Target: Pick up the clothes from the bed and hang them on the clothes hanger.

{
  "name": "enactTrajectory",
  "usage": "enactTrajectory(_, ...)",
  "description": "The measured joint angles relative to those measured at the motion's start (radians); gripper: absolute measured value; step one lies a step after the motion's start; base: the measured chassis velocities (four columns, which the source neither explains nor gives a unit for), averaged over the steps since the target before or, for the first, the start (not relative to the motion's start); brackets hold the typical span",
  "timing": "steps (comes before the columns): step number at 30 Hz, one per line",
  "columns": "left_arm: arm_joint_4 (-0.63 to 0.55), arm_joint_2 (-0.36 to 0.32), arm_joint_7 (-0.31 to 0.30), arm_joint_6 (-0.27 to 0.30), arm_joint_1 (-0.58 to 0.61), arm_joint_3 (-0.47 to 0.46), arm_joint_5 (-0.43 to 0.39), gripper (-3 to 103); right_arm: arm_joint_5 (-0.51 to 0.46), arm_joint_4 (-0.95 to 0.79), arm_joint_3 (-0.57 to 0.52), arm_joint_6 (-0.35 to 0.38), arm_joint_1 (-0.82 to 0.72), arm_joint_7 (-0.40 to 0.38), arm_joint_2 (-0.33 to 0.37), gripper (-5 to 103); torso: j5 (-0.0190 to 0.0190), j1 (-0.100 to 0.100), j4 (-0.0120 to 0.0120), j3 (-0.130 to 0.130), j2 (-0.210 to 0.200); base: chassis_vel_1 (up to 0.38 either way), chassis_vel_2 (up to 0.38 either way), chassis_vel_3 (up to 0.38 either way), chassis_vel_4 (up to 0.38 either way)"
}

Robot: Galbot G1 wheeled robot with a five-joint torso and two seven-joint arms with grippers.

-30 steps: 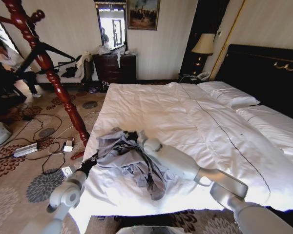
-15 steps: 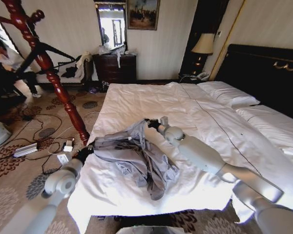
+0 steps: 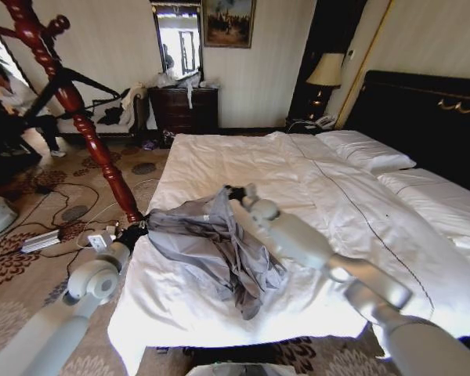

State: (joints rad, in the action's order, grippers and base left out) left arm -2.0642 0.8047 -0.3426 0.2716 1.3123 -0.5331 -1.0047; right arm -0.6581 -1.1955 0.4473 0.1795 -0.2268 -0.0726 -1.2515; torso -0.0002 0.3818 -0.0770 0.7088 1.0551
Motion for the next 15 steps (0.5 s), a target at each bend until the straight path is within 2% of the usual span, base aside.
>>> enactTrajectory(2, 0.007, 0.024, -0.001, 0.0, 0.016, -0.001, 0.007, 0, 0.039, -0.026, 0.007, -0.003, -0.026, 0.003, 0.005, 0, 0.0, 0.0, -0.0013, 0.0, 0.0, 0.0, 0.0, 0.0, 0.0)
enactTrajectory(4, 0.015, 0.048, -0.002, 0.0, 0.02, -0.001, 0.015, 0, 0.081, -0.071, 0.018, -0.006, -0.049, 0.011, 0.034, 11, 0.0002, 0.0, -0.0013, 0.0, 0.0, 0.0, 0.0, 0.0, 0.0)
enactTrajectory(5, 0.015, 0.048, -0.002, 0.0, 0.02, -0.001, 0.015, 0, 0.081, -0.071, 0.018, -0.006, -0.049, 0.011, 0.034, 11, 0.0002, 0.0, -0.0013, 0.0, 0.0, 0.0, 0.0, 0.0, 0.0)
enactTrajectory(8, 0.036, 0.089, 0.0, 0.0, 0.019, 0.016, 0.035, 0, 0.173, -0.099, 0.038, -0.04, -0.077, 0.027, 0.076, 27, 0.0001, 0.0, -0.0015, 0.0, 0.0, 0.0, 0.0, 0.0, 0.0)
enactTrajectory(10, 0.039, 0.094, 0.001, 0.0, 0.018, 0.019, 0.037, 0, 0.186, -0.096, 0.04, -0.046, -0.078, 0.029, 0.077, 27, 0.0001, 0.0, -0.0015, 0.0, 0.0, 0.0, 0.0, 0.0, 0.0)
enactTrajectory(11, 0.04, 0.097, 0.002, 0.0, 0.017, 0.021, 0.038, 0, 0.2, -0.09, 0.041, -0.052, -0.078, 0.032, 0.078, 32, 0.0001, 0.0, -0.0013, 0.0, 0.0, 0.0, 0.0, 0.0, 0.0)
enactTrajectory(12, 0.044, 0.102, 0.004, -0.001, 0.015, 0.023, 0.039, 0, 0.207, -0.078, 0.041, -0.057, -0.078, 0.034, 0.081, 37, 0.0003, 0.0, -0.0007, 0.0, 0.0, 0.0, 0.0, 0.0, 0.0)
enactTrajectory(13, 0.048, 0.103, 0.006, -0.001, 0.013, 0.023, 0.038, 0, 0.172, -0.081, 0.041, -0.053, -0.075, 0.041, 0.092, 43, 0.0005, 0.0, -0.0005, 0.0, 0.0, 0.0, 0.0, 0.0, 0.0)
enactTrajectory(14, 0.048, 0.103, 0.006, -0.001, 0.013, 0.023, 0.038, 0, 0.172, -0.081, 0.041, -0.053, -0.075, 0.041, 0.092, 43, 0.0005, 0.0, -0.0005, 0.0, 0.0, 0.0, 0.0, 0.0, 0.0)
enactTrajectory(15, 0.052, 0.102, 0.007, -0.001, 0.013, 0.023, 0.036, 0, 0.13, -0.091, 0.041, -0.044, -0.071, 0.049, 0.104, 49, 0.0003, 0.0, -0.0005, 0.0, 0.0, 0.0, 0.0, 0.0, 0.0)
